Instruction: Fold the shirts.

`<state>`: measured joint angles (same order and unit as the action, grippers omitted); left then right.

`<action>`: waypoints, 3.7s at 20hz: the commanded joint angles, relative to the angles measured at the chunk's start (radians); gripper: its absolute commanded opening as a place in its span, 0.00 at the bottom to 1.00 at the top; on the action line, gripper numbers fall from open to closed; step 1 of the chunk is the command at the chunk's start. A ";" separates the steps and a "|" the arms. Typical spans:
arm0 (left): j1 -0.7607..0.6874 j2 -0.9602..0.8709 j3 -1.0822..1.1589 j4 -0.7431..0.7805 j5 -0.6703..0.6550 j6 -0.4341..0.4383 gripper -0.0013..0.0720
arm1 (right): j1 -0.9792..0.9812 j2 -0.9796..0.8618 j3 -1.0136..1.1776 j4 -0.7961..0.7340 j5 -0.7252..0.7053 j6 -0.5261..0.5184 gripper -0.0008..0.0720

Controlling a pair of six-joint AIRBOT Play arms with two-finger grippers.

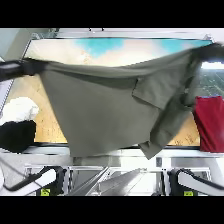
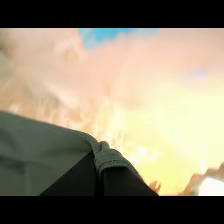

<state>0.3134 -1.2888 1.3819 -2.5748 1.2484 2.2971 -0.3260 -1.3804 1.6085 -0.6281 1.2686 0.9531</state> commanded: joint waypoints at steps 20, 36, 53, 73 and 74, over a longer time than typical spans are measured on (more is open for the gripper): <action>-0.273 -0.740 0.499 0.631 0.024 -0.398 0.04 | 0.031 -0.562 0.102 -0.383 -0.136 -0.010 0.04; -0.339 -0.751 0.499 0.819 0.002 -0.542 0.04 | 0.069 -0.583 0.103 -0.476 -0.196 0.055 0.04; -0.319 -0.555 0.485 0.819 0.213 -0.579 0.97 | 0.093 -0.329 0.101 -0.769 -0.037 0.303 0.48; -0.304 -0.186 -0.437 0.497 -0.040 -0.363 0.09 | -0.208 0.195 -0.897 -0.440 -0.007 0.326 0.48; -0.307 -0.186 -0.418 0.477 -0.025 -0.342 0.04 | -0.208 0.195 -0.936 -0.440 -0.026 0.327 0.48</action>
<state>0.0082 -1.4811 0.9257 -2.0121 1.1851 1.8980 -0.5293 -1.1923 0.8009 -1.1320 1.3220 1.3121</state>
